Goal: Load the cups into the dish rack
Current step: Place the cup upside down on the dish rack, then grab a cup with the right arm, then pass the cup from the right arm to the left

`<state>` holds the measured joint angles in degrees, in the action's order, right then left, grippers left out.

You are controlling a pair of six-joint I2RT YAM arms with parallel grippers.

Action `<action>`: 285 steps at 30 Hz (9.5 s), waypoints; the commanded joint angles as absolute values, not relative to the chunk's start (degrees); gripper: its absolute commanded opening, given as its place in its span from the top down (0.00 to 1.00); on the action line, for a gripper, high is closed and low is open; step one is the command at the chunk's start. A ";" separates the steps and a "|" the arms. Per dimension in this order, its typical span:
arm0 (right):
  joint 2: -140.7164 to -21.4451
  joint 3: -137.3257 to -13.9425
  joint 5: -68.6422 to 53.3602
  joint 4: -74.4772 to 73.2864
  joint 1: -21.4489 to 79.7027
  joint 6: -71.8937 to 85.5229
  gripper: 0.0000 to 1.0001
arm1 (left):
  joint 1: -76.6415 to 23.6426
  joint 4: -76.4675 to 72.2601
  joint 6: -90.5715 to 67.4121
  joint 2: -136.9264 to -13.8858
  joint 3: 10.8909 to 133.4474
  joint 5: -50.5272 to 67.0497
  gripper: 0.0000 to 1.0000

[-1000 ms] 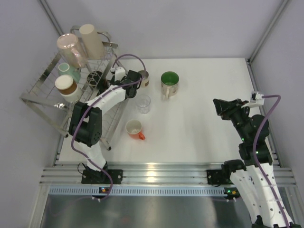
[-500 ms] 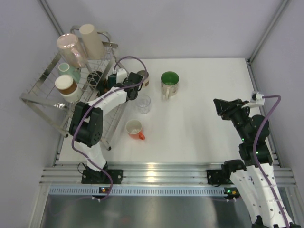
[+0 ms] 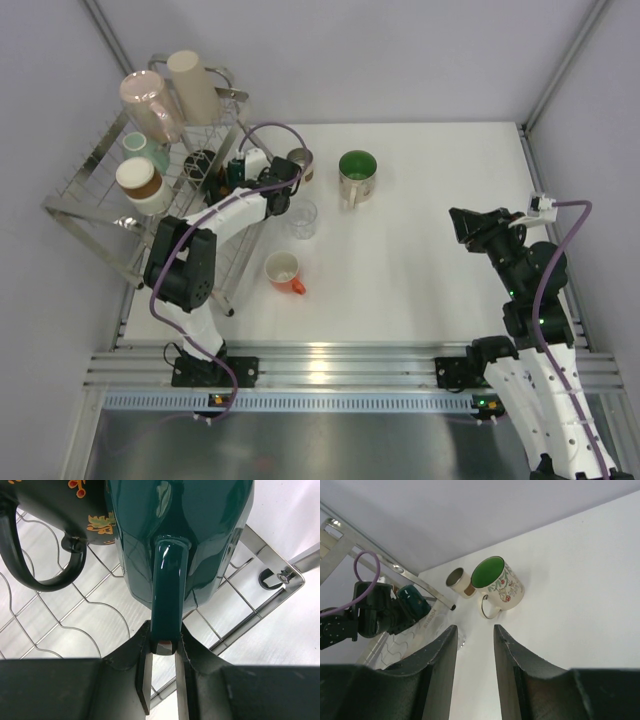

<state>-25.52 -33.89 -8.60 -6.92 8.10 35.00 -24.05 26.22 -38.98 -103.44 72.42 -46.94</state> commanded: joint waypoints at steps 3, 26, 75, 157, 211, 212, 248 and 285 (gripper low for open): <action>-25.22 -36.83 -8.44 -5.71 8.70 34.89 0.64 | -22.50 31.29 -41.40 -103.53 69.26 -45.88 0.79; -24.34 -36.65 -8.44 -6.50 8.79 35.16 0.64 | -22.50 31.20 -43.77 -106.61 67.23 -44.03 0.74; -24.52 -37.18 -8.35 -5.63 8.79 35.77 0.64 | -22.50 31.64 -39.64 -100.20 71.19 -40.43 0.43; -48.42 -41.04 -5.27 -6.25 15.55 35.42 0.60 | -41.57 34.10 -26.28 -89.38 77.08 -25.40 0.42; -115.85 -86.85 5.91 -6.25 24.01 26.18 1.00 | -41.57 20.40 -31.29 -75.14 72.07 -5.54 0.42; -114.45 -84.83 4.32 -2.59 23.39 26.80 1.00 | -41.57 20.13 -31.46 -75.41 72.16 -4.67 0.42; -59.24 -33.05 -25.40 57.04 3.07 77.34 1.00 | -48.51 -30.66 -59.15 -87.01 66.71 23.82 0.26; -49.13 -15.91 -36.83 45.27 -4.83 61.35 0.57 | -65.39 -36.03 -44.82 -85.78 58.89 -25.75 1.00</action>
